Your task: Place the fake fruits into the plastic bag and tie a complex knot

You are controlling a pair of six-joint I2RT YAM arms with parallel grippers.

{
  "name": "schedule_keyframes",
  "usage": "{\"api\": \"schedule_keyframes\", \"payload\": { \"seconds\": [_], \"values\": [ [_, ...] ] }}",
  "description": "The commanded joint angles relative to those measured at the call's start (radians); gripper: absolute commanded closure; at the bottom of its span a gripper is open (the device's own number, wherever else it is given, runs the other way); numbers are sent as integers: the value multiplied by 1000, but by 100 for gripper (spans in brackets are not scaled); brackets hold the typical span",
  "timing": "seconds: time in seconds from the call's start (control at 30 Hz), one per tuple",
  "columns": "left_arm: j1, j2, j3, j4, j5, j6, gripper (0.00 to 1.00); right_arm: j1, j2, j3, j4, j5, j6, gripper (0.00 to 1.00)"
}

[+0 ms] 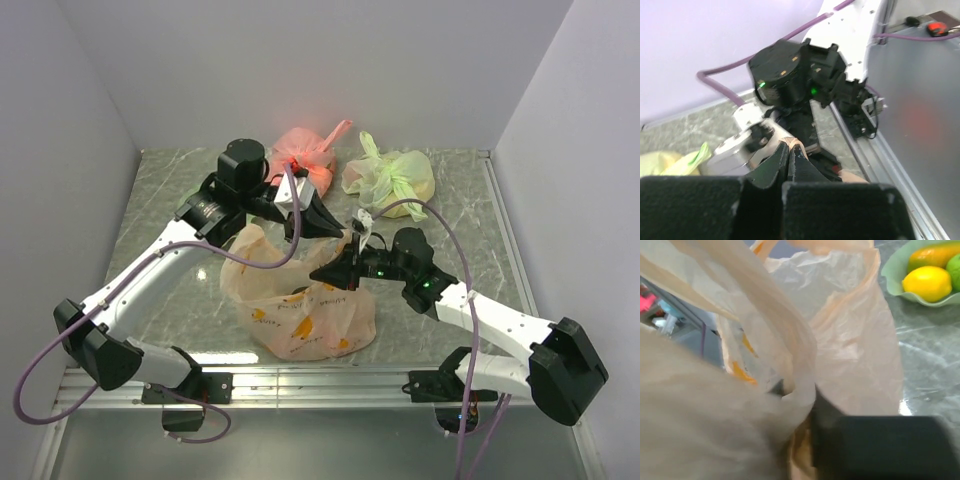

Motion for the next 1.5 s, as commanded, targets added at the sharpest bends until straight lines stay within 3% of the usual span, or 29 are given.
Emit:
{"api": "schedule_keyframes", "payload": {
  "seconds": [0.0, 0.03, 0.07, 0.1, 0.17, 0.2, 0.3, 0.4, 0.5, 0.77, 0.8, 0.93, 1.03, 1.13, 1.23, 1.37, 1.47],
  "values": [
    [6, -58, -4, 100, -64, -23, 99, 6, -18, -29, 34, 22, 29, 86],
    [9, -67, -8, 100, -94, -28, 96, 5, -19, -23, 4, 26, 9, 97],
    [18, -78, -19, 143, -118, -83, 90, 6, -23, -15, -21, 38, -4, 100],
    [50, -90, -48, 184, -196, -130, 73, 0, -30, -9, -65, 52, -21, 100],
    [80, -125, -48, 203, -351, -262, 54, -12, -38, -3, -107, 126, -70, 100],
    [112, -130, -6, 113, -408, -270, 46, -21, -49, 8, -122, 140, -80, 100],
    [150, -156, 39, -97, -554, -252, 36, -32, -93, 16, -192, 277, -100, 100],
    [152, -212, -37, -214, -577, -195, 34, -34, -119, 3, -195, 382, -92, 100],
    [144, -266, -155, -169, -540, -218, 28, -34, -124, -6, -164, 377, -100, 100],
    [101, -82, -84, -308, -421, 140, 9, -55, -64, 105, -124, 263, -235, 100],
    [103, -72, -90, -322, -384, 177, 3, -64, -59, 115, -120, 241, -254, 100],
    [103, -35, -143, -329, -379, 292, 1, -67, -69, 119, -116, 171, -296, 100],
    [115, 0, -141, -388, -309, 308, 1, -67, -73, 112, -135, 208, -311, 100],
    [114, -2, -176, -400, -226, 238, 1, -66, -56, 89, -130, 297, -308, 100],
    [103, -53, -294, -245, -192, 61, 1, -67, -41, 48, -116, 435, -262, 100],
    [100, -107, -412, 9, -233, -222, 1, -67, -53, -7, -61, 424, -267, 100],
    [100, -66, -381, 10, -272, -319, 1, -66, -64, -7, -54, 394, -290, 100]
  ]
}}
